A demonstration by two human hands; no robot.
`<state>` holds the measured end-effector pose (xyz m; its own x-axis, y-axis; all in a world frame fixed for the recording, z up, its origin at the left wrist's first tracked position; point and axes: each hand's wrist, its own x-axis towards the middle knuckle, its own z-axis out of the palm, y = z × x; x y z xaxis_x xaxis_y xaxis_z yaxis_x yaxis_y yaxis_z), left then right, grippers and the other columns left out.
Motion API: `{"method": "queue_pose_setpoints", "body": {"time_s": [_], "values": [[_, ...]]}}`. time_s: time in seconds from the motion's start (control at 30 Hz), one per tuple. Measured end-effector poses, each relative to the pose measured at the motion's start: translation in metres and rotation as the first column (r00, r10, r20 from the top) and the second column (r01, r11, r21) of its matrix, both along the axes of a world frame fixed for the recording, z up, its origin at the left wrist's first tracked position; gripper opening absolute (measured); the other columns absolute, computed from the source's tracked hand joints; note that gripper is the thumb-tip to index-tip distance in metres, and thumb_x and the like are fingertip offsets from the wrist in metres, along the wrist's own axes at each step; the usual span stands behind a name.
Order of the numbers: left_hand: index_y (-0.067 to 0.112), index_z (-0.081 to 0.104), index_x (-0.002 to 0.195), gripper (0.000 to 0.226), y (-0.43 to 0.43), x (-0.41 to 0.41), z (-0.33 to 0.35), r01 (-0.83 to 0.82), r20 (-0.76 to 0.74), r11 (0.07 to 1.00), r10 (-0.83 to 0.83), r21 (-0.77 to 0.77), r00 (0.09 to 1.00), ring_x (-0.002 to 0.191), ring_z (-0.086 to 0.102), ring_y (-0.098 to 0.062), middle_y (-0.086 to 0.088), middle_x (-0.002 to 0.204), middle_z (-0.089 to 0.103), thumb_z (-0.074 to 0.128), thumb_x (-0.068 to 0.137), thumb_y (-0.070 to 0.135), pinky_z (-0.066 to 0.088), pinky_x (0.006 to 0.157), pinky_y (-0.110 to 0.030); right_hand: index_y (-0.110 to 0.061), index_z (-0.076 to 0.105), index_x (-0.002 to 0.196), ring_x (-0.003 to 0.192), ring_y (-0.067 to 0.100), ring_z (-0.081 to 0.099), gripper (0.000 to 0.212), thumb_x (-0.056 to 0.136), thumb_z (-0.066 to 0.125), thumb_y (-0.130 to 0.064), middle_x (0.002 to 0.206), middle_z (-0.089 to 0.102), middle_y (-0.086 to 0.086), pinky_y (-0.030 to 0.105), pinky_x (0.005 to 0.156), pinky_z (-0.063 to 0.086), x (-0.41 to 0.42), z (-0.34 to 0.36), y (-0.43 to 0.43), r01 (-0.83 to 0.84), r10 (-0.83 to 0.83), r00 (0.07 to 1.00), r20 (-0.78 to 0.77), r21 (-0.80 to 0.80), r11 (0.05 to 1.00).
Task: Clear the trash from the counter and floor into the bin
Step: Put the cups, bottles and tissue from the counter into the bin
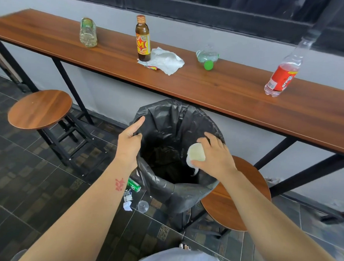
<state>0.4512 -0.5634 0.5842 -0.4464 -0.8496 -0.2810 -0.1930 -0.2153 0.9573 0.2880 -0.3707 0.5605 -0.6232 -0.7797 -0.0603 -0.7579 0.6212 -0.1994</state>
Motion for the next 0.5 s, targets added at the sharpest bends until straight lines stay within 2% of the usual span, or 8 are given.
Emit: {"method": "queue_pose_setpoints", "body": {"time_s": [0.1,0.23,0.3,0.37,0.4,0.47,0.5], "values": [[0.05,0.066,0.116,0.061,0.003,-0.001,0.002,0.026,-0.009,0.999,-0.027,-0.028,1.0,0.057,0.041,-0.001,0.046,0.076,0.058,0.045,0.096,-0.004,0.042,0.052,-0.004,-0.031,0.031,0.146,0.147,0.023,0.019,0.076,0.083,0.057,-0.065,0.161,0.017,-0.001,0.044,0.119,0.019,0.0,0.001,0.007,-0.003,0.002,1.0,-0.022,-0.058,0.998],[0.045,0.065,0.122,0.059,0.006,-0.005,0.003,0.042,0.003,0.998,-0.041,-0.052,0.999,0.061,0.036,0.001,0.042,0.06,0.054,0.045,0.097,-0.004,0.039,0.051,-0.002,-0.029,0.037,0.146,0.147,0.019,0.018,0.067,0.089,0.049,-0.062,0.16,0.022,-0.003,0.043,0.119,0.019,-0.001,0.019,0.015,-0.027,-0.011,0.992,-0.126,-0.295,0.955],[0.046,0.066,0.12,0.059,0.01,-0.012,0.004,0.047,0.0,0.997,-0.048,-0.056,0.999,0.065,0.041,0.003,0.04,0.074,0.058,0.045,0.097,-0.004,0.04,0.062,-0.003,-0.026,0.04,0.146,0.147,0.018,0.019,0.065,0.09,0.051,-0.058,0.159,0.025,-0.002,0.044,0.118,0.022,-0.011,0.034,0.021,-0.004,-0.08,0.982,-0.169,-0.446,0.895],[0.045,0.067,0.118,0.059,0.011,-0.017,0.005,0.034,-0.027,0.998,-0.036,-0.043,0.999,0.077,0.051,0.008,0.033,0.103,0.057,0.045,0.097,-0.005,0.039,0.081,-0.012,-0.025,0.037,0.148,0.148,0.018,0.018,0.067,0.091,0.053,-0.057,0.159,0.025,-0.001,0.043,0.119,0.019,-0.026,0.049,0.024,0.062,-0.199,0.963,-0.184,-0.566,0.822],[0.044,0.067,0.119,0.058,0.012,-0.019,0.006,0.032,-0.035,0.999,-0.034,-0.042,0.999,0.079,0.053,0.012,0.028,0.111,0.056,0.045,0.097,-0.005,0.038,0.084,-0.015,-0.024,0.034,0.149,0.148,0.018,0.018,0.069,0.091,0.053,-0.057,0.16,0.023,-0.001,0.041,0.12,0.016,-0.035,0.056,0.025,0.109,-0.269,0.946,-0.178,-0.609,0.785],[0.042,0.066,0.122,0.057,0.015,-0.024,0.006,0.029,-0.028,0.998,-0.031,-0.049,0.999,0.074,0.055,0.013,0.026,0.112,0.056,0.045,0.097,-0.005,0.041,0.087,-0.016,-0.02,0.028,0.151,0.147,0.02,0.018,0.075,0.091,0.055,-0.055,0.16,0.023,0.003,0.039,0.119,0.015,-0.059,0.068,0.029,0.211,-0.405,0.903,-0.145,-0.671,0.711],[0.042,0.066,0.122,0.057,0.015,-0.026,0.005,0.025,-0.026,0.998,-0.026,-0.051,0.999,0.079,0.055,0.009,0.025,0.114,0.056,0.044,0.097,-0.004,0.041,0.092,-0.02,-0.016,0.026,0.152,0.147,0.022,0.018,0.078,0.09,0.056,-0.053,0.16,0.022,0.006,0.039,0.119,0.016,-0.072,0.073,0.031,0.261,-0.458,0.88,-0.122,-0.682,0.683]]}}
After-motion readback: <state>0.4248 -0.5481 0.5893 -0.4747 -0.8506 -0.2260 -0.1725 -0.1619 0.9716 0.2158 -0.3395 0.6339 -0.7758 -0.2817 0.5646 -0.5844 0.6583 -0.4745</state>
